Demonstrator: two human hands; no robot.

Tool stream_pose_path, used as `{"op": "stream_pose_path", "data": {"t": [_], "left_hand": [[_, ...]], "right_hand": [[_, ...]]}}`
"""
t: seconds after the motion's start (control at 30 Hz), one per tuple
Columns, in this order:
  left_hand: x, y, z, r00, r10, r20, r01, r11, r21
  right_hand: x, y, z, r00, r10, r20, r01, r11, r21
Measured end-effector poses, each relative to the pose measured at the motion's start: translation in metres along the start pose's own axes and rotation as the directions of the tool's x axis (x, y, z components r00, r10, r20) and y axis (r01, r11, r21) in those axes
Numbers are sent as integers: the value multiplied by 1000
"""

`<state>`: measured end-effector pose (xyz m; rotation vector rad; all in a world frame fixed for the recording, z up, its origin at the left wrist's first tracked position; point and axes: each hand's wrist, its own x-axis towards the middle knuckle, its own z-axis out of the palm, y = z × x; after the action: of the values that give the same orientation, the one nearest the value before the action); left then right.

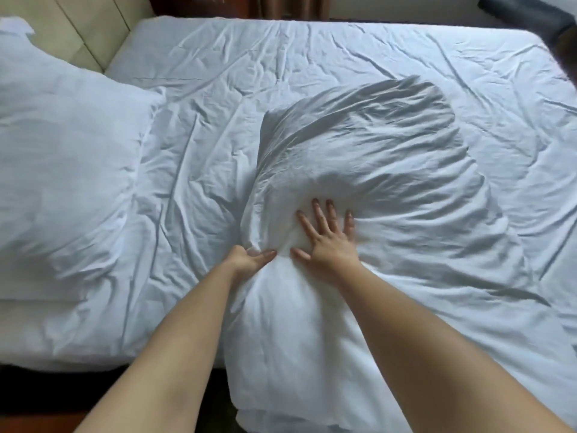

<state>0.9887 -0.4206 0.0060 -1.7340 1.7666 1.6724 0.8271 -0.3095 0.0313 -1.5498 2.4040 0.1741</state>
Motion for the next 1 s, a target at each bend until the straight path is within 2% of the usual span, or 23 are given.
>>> {"op": "stream_pose_path", "data": {"t": [0.13, 0.23, 0.33, 0.53, 0.7, 1.0], "left_hand": [[15, 2, 5, 993, -83, -84, 75, 994, -83], [26, 11, 10, 983, -60, -171, 31, 986, -163], [49, 10, 17, 970, -25, -243, -13, 988, -153], [38, 33, 14, 971, -51, -232, 17, 989, -147], [51, 42, 11, 973, -27, -231, -3, 992, -127], [67, 62, 6, 977, -46, -209, 9, 985, -173]], "right_hand": [[6, -3, 25, 999, -41, -23, 42, 999, 21], [16, -8, 32, 994, -78, -72, 81, 996, 40], [25, -6, 28, 987, -68, -143, 76, 996, 49], [32, -6, 17, 976, 79, -203, -63, 995, 83], [38, -2, 9, 993, 36, -117, -31, 998, 49], [63, 9, -2, 991, -25, -131, 29, 999, 28]]}}
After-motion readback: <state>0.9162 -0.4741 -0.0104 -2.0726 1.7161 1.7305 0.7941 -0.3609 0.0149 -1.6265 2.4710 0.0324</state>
